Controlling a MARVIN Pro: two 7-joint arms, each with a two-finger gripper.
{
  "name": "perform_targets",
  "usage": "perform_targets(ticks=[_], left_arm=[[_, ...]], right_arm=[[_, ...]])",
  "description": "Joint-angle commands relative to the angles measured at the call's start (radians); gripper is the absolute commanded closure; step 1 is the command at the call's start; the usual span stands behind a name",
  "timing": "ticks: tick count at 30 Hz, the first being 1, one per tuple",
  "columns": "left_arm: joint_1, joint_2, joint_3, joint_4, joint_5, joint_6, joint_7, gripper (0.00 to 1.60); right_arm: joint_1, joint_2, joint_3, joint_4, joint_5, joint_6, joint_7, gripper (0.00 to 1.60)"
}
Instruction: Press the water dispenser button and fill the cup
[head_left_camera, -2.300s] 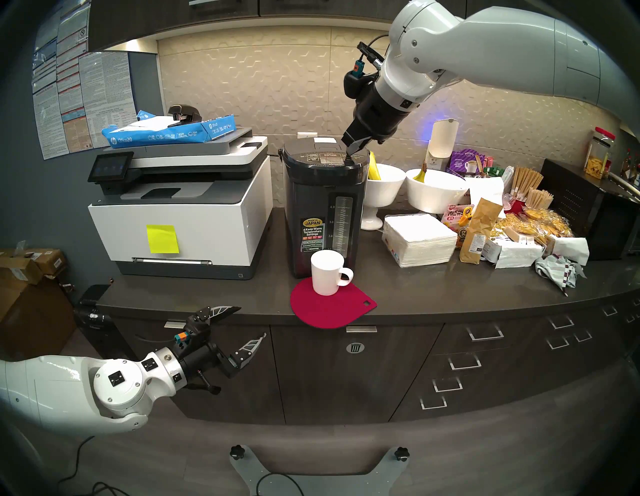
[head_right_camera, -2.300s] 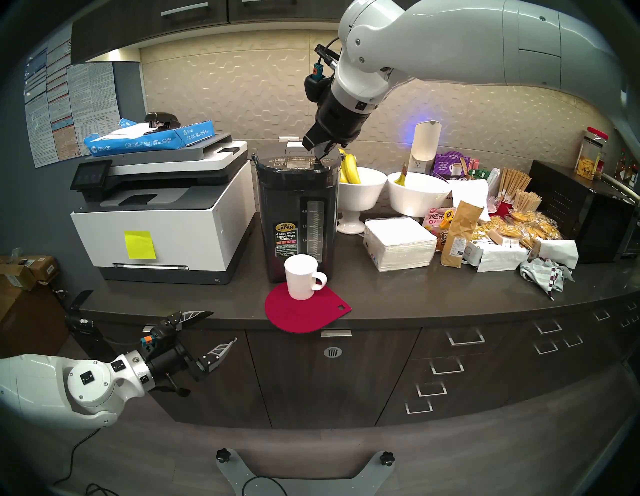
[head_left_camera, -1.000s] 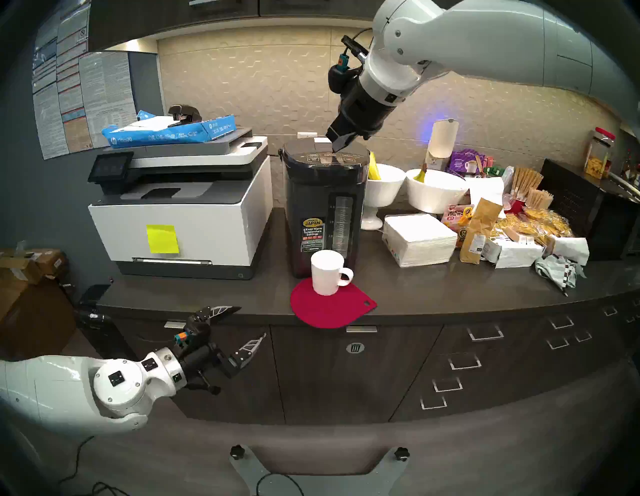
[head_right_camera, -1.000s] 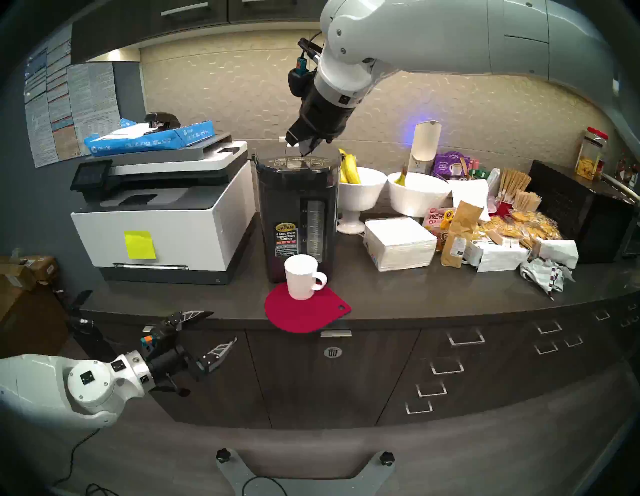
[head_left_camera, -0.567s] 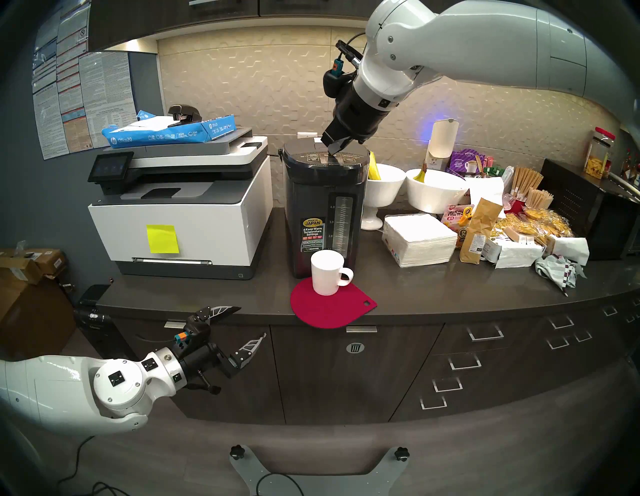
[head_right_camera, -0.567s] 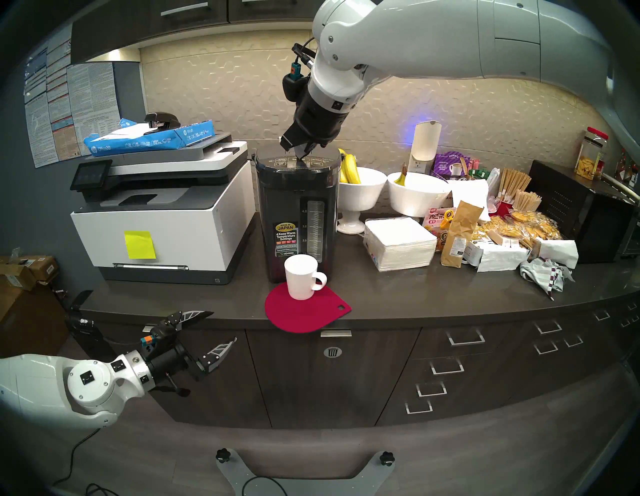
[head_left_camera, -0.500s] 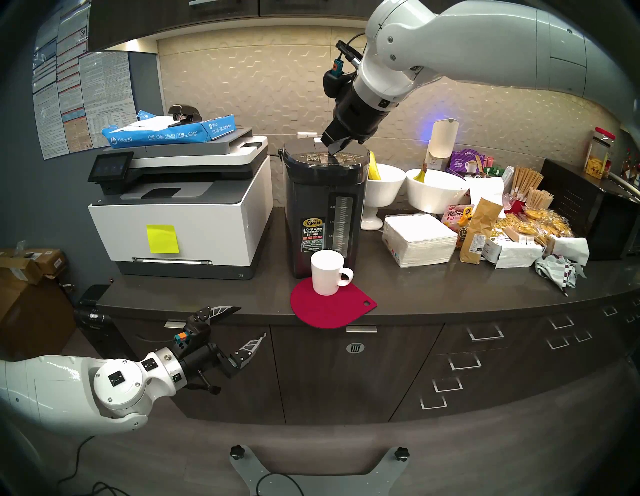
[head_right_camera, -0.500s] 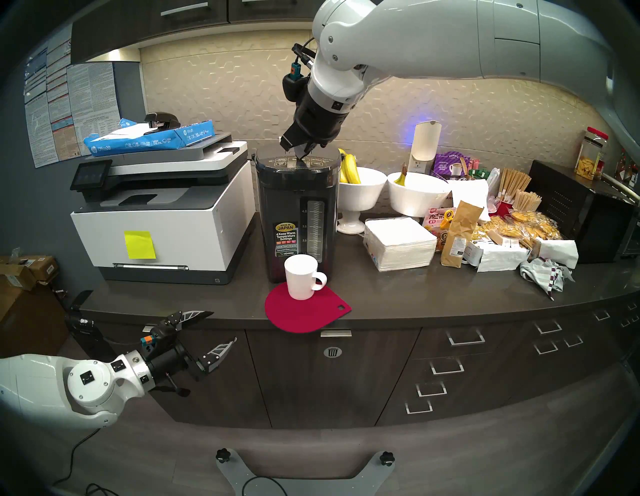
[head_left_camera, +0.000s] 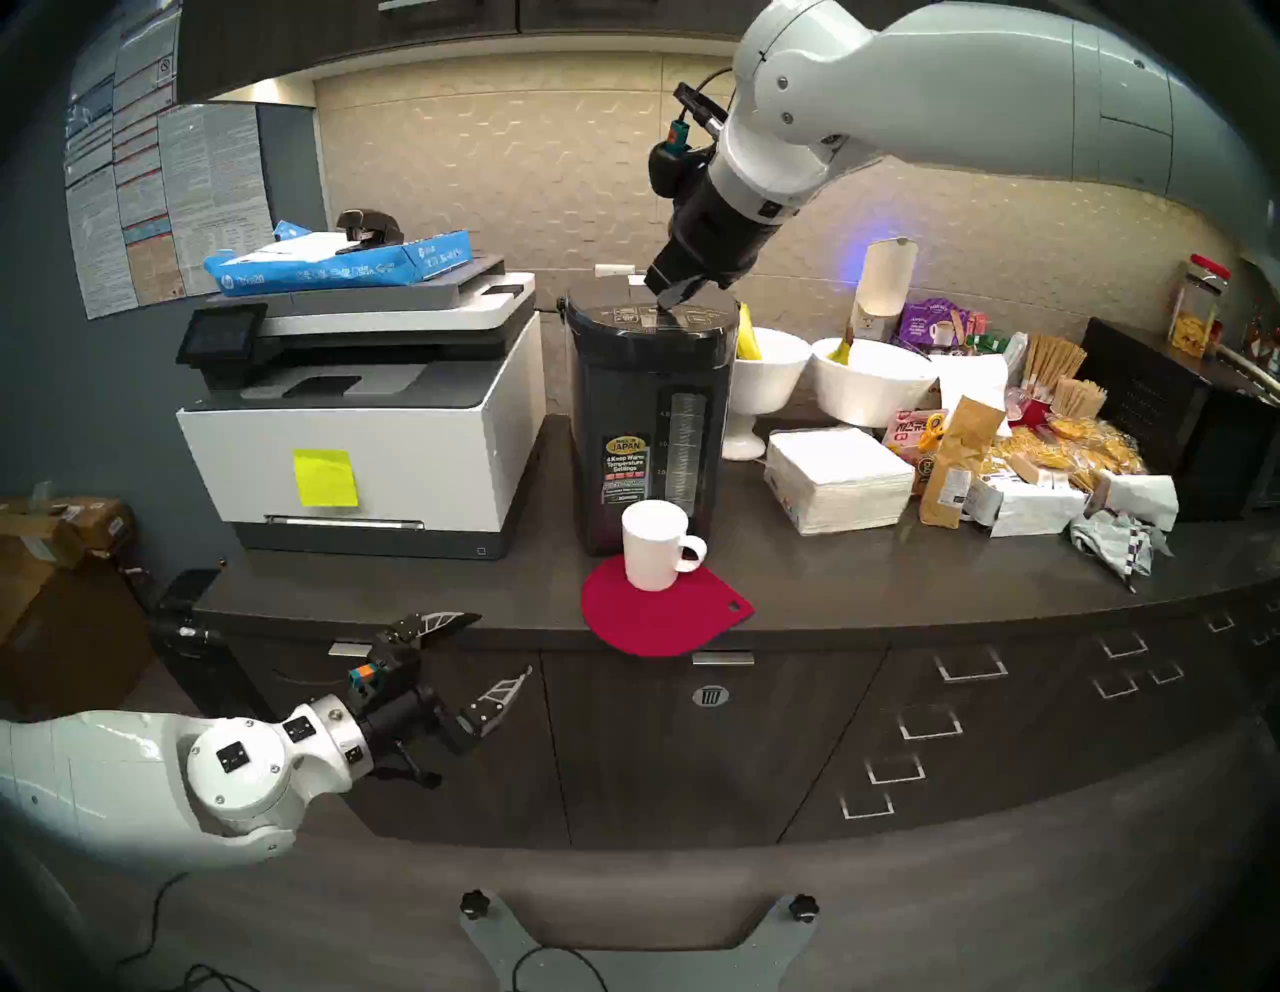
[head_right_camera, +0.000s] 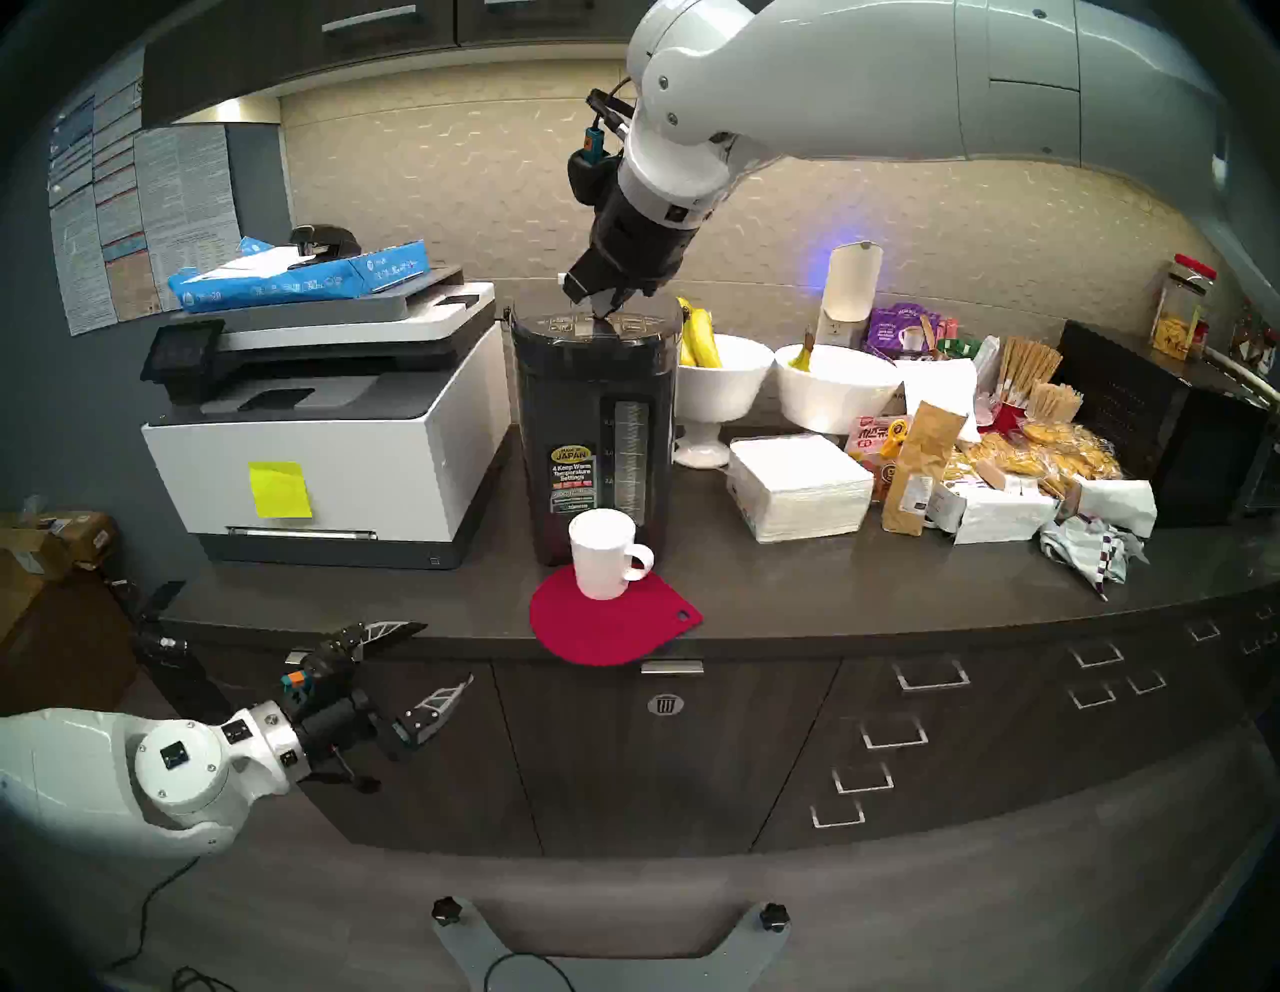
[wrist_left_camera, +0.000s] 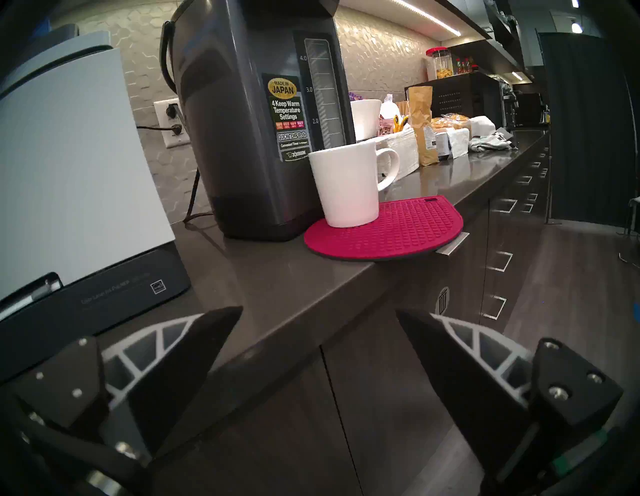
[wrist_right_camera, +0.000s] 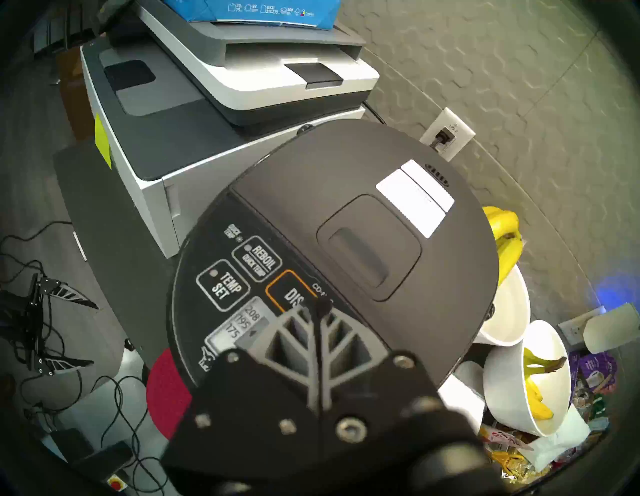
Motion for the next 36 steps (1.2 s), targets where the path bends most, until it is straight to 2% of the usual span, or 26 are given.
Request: perform_targets(ticks=[1, 19, 36], left_arm=[[-0.008, -0.003, -0.008, -0.003, 0.002, -0.008, -0.001, 0.00], [-0.010, -0.002, -0.006, -0.003, 0.002, -0.008, -0.001, 0.00], [-0.011, -0.002, -0.005, -0.003, 0.002, -0.008, -0.001, 0.00]], right_arm=[[0.005, 0.008, -0.019, 0.001, -0.010, 0.029, 0.007, 1.60], [0.022, 0.036, -0.015, -0.076, 0.007, 0.038, -0.023, 1.60], [0.008, 0.028, -0.002, -0.071, 0.024, 0.014, -0.046, 1.60]])
